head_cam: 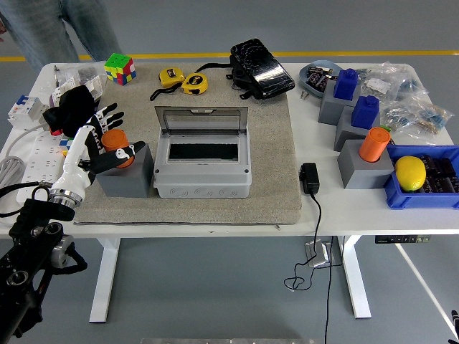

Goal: Fetch the battery,place it into the box,close the lid of the box

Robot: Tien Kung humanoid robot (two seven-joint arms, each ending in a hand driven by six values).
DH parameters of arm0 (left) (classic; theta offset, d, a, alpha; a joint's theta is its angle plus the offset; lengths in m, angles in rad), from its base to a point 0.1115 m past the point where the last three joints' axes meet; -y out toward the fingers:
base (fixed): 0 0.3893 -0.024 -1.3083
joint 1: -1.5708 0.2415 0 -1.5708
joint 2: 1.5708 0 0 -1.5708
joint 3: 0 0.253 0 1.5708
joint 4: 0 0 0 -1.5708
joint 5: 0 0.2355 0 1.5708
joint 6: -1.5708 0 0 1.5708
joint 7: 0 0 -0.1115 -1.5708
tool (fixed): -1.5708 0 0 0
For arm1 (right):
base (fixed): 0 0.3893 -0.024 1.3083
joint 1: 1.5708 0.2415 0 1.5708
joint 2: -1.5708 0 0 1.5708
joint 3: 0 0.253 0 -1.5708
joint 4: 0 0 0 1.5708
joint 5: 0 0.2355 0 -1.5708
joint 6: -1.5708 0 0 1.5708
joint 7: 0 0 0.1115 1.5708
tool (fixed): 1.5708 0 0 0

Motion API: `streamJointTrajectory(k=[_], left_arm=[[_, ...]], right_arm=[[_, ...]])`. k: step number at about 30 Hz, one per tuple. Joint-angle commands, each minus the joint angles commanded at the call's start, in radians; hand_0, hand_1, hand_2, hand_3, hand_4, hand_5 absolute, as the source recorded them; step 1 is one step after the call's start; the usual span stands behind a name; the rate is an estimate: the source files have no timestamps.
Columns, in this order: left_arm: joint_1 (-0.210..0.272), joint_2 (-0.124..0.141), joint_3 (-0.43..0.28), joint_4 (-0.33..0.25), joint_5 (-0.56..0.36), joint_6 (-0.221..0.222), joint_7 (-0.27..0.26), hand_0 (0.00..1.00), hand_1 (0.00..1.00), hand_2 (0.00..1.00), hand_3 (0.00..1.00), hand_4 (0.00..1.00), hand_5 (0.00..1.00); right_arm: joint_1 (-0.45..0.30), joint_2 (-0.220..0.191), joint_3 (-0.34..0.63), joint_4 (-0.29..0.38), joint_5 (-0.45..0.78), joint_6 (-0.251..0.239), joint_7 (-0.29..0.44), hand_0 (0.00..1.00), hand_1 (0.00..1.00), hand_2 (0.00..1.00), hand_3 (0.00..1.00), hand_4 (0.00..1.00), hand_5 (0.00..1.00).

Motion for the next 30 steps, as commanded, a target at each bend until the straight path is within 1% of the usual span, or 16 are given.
streamJointTrajectory(k=[11,12,23,24,29,30], left_arm=[[-0.004,-0.002,0.008,0.017,0.006,0.005,-0.002,0.779,0.872,0.856,0.893,0.998,0.211],[-0.004,-0.002,0.008,0.017,0.006,0.006,-0.001,0.778,0.868,0.831,0.868,0.998,0.220],[-0.002,-0.004,0.012,0.028,0.007,0.010,0.001,0.772,0.862,0.818,0.852,0.998,0.219],[-0.002,-0.003,0.013,0.030,0.007,0.011,0.002,0.761,0.842,0.791,0.814,0.998,0.238],[-0.003,-0.004,0.012,0.030,0.010,0.014,0.003,0.761,0.842,0.791,0.814,0.998,0.238],[-0.004,-0.004,0.013,0.030,0.010,0.015,0.004,0.733,0.811,0.735,0.753,0.998,0.246]], right_arm=[[0.000,0.000,0.004,0.000,-0.002,0.000,0.001,0.833,0.806,0.769,0.796,0.998,0.998],[0.000,0.000,0.003,0.000,-0.001,0.000,0.002,0.833,0.805,0.769,0.795,0.998,0.998],[0.000,0.000,0.009,0.000,-0.006,0.001,0.001,0.832,0.805,0.768,0.795,0.998,0.998],[0.000,0.000,0.011,0.000,-0.007,0.000,0.000,0.832,0.805,0.768,0.795,0.998,0.998],[0.001,0.000,0.008,0.000,-0.005,0.000,0.001,0.832,0.805,0.768,0.795,0.998,0.998],[0.002,0.000,0.008,0.000,-0.005,0.000,0.002,0.832,0.804,0.768,0.795,0.998,0.998]])
